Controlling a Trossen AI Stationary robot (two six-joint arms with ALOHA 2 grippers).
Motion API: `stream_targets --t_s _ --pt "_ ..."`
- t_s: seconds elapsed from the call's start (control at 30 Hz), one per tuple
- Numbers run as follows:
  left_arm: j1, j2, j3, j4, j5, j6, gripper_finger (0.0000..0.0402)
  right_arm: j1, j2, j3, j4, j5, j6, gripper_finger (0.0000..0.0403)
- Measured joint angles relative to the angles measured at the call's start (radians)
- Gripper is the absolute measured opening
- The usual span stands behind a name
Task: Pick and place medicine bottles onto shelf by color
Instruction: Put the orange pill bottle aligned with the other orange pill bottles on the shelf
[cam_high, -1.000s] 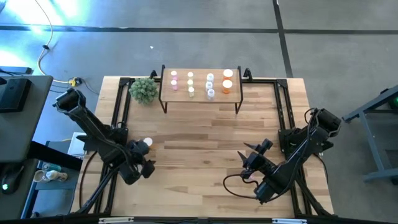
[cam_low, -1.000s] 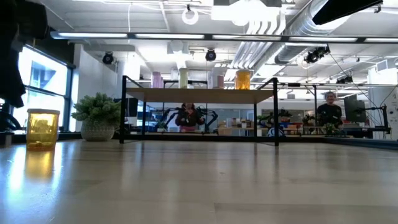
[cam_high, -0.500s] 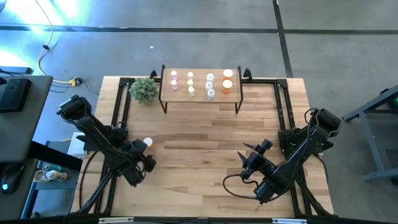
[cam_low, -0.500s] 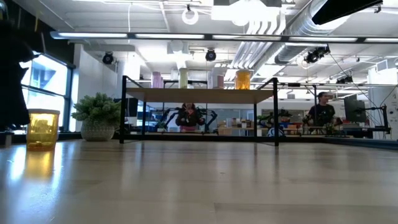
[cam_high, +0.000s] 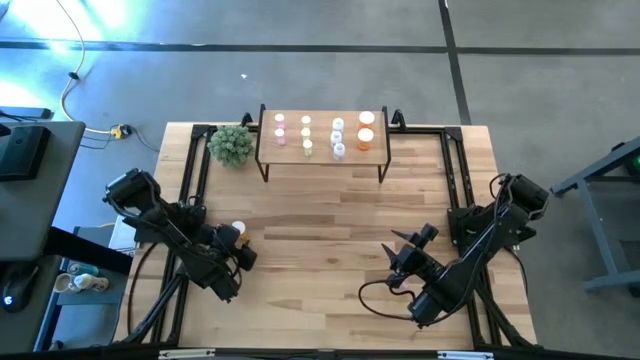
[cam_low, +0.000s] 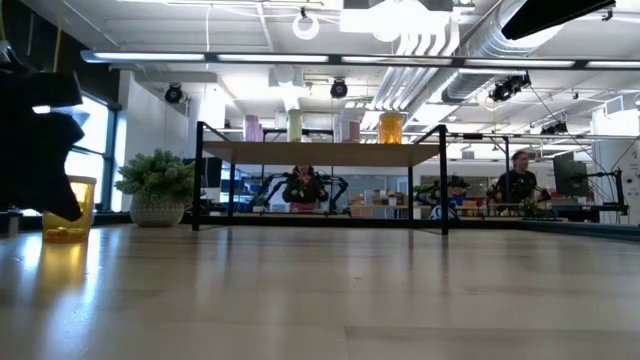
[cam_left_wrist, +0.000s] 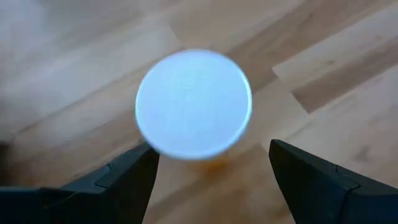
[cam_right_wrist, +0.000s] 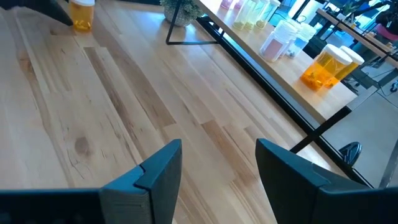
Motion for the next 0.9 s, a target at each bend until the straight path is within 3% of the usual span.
stream_targets --t_s 0.13,0.4,0.9 --pt "0.014 0.047 0.0 0.0 -0.045 -0.001 0.0296 0.0 0.0 0.0 0.0 0.0 0.0 0.0197" --pt "0.031 0.13 0.0 0.014 -0.022 -0.003 0.0293 0.0 0.0 0.0 0.0 0.0 0.0 0.0197" --pt "0.03 0.155 0.0 0.014 -0.065 0.001 0.0234 0.0 0.0 0.0 0.003 0.0 0.0 0.0197"
